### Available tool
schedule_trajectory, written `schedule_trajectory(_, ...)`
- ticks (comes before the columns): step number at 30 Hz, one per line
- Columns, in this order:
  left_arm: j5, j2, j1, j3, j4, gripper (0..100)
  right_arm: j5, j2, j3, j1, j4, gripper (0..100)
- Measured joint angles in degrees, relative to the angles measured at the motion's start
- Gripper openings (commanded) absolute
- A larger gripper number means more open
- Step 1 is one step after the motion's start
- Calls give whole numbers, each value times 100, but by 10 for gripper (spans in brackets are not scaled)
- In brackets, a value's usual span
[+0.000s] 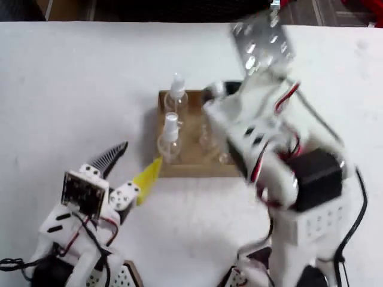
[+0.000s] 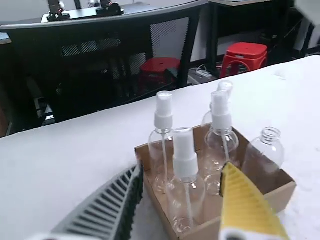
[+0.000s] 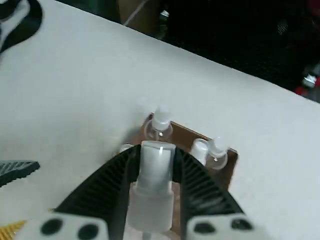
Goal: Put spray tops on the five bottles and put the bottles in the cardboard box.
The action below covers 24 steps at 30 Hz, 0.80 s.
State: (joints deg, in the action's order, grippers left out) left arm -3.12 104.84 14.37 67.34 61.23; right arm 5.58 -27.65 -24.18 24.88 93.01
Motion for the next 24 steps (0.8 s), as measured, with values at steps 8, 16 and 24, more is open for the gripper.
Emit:
schedule_trajectory(8,0,18,888,-1248,1363,238,-70,-1600,2945,721,-1829,15)
schedule_trajectory(16,18,26,949,-1336,1433,238,-220,-3086,5776,1600,-3947,15)
schedule_trajectory(24,404,26,949,-888,985,238,-220,-3244,6013,2321,-4193,15)
